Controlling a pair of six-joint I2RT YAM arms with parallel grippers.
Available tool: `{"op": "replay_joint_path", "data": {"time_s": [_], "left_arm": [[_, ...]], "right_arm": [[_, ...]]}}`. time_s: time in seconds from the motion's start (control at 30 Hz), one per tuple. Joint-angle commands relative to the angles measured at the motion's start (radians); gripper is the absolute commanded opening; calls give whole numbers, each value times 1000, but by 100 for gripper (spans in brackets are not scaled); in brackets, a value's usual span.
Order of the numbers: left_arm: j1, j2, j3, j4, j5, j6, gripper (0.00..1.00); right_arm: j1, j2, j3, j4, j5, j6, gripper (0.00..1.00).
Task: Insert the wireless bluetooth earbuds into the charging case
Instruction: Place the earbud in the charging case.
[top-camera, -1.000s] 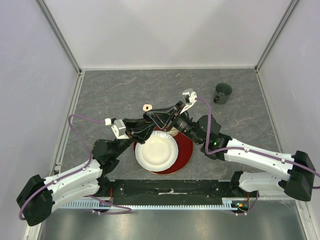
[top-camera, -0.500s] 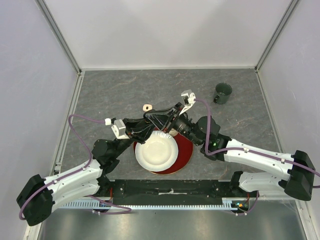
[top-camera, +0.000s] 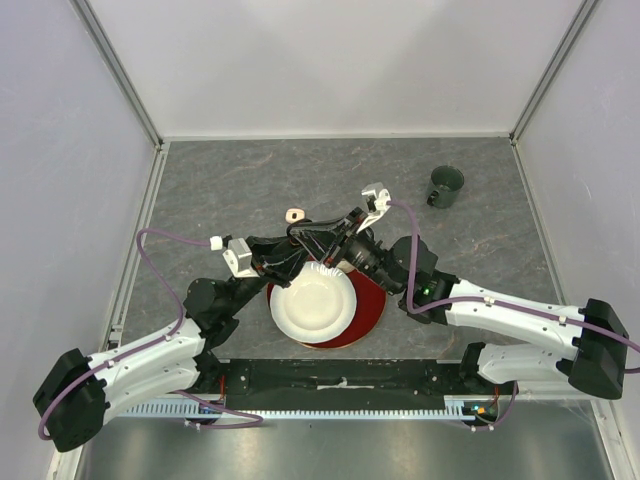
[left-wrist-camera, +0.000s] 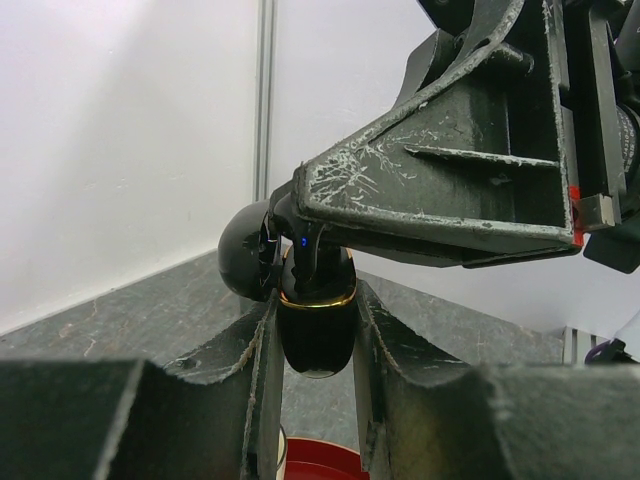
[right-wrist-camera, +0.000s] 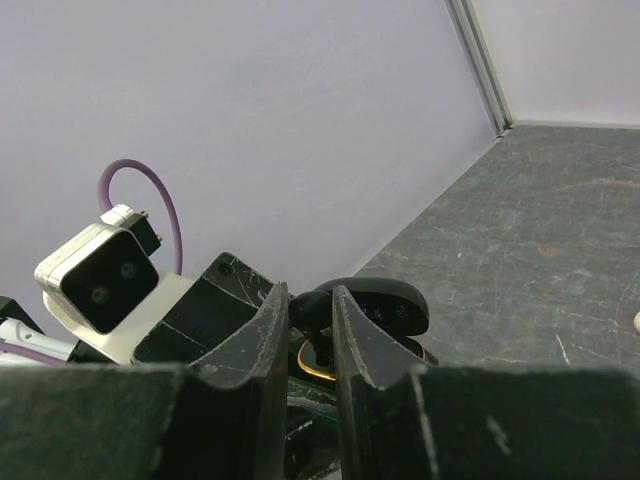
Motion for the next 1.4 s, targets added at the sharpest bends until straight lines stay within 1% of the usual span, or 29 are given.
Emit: {"op": "replay_joint_path", "data": {"time_s": [0.0,0.2,0.37,0.8,0.83,0.97,1.0,1.17,1.3,1.37], "left_arm": [[0,-25,12,109,-25,-15,2],[2,-22,11,115,-28,-7,2],[2,-22,11,120,-40,-1,2],[0,-21,17,115,-49,14,2],[2,-19,17,117,-51,16,2],[0,-21,16,115,-51,16,2],[2,-22,14,115,-52,16,2],[2,-25,11,112,-52,16,2],[2,-25,11,111,-52,14,2],[2,-24,11,112,-51,10,2]], "right_arm": [[4,9,-8,-59,47,-15,0],[15,4,28,-165,85,-46,0],[27,-7,43,-216,119,-75,0],[61,6,77,-279,174,-109,1],[59,6,77,-282,176,-107,4],[61,9,88,-305,165,-102,8],[61,9,91,-307,165,-102,12],[62,0,97,-305,161,-106,15],[62,-2,109,-311,156,-106,25],[62,-2,115,-311,151,-109,25]]}}
